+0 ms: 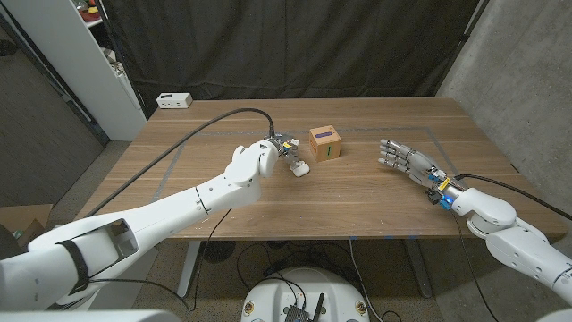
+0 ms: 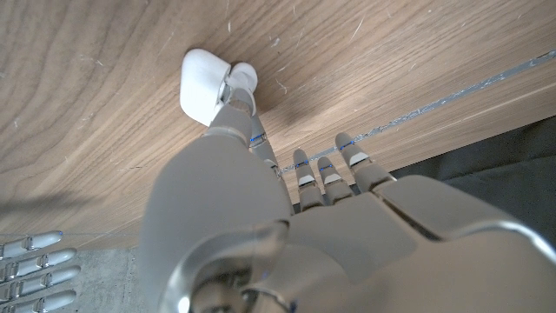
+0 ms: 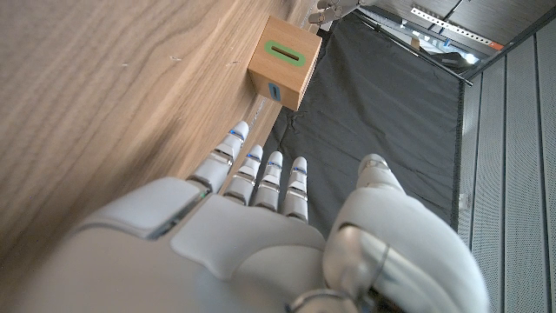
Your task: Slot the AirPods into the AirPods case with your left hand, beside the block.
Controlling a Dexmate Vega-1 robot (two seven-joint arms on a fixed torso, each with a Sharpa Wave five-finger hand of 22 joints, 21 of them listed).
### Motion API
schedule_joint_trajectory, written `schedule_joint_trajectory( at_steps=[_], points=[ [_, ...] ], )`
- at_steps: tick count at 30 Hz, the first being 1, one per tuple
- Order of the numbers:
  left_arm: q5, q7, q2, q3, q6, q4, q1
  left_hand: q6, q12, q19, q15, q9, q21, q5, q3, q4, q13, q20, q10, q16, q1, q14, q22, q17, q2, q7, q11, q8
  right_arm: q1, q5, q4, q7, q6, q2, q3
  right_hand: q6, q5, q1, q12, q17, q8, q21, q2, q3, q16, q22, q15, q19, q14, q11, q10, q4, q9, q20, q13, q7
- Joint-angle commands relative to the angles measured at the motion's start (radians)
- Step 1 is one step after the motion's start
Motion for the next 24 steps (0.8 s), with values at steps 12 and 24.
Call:
schedule_joint_trajectory(
  at_steps=[12,24],
  points=[
    [0.009,0.000,-0.003,-0.021,-0.016,0.005,0.034,0.006,-0.003,0.003,-0.026,0.002,0.007,0.001,-0.005,0.002,0.004,0.003,0.007,-0.002,0.013,0.013,0.006,0.000,0.006,0.003,0.001,-0.007,-0.015,-0.011,-0.012,-0.010,0.012,0.005,0.002,-0.001,-0.001,0.008,0.009,0.004,0.005,0.006,0.007,0.001,0.006,0.003,-0.063,-0.002,-0.002,0.000,0.005,-0.010,0.006,0.003,0.004,0.001],
    [0.017,0.022,-0.013,-0.025,0.006,-0.005,0.050,0.015,0.001,0.005,-0.027,0.002,0.008,-0.001,-0.011,0.007,0.004,0.005,0.018,0.001,0.005,0.022,0.006,0.000,0.005,0.010,0.001,-0.007,-0.014,-0.004,-0.005,0.005,0.014,0.006,-0.001,0.003,-0.001,0.005,0.010,0.004,0.007,0.007,0.008,0.001,0.007,0.003,-0.064,-0.002,-0.001,0.002,0.007,-0.012,0.006,0.002,0.004,0.000]
  ],
)
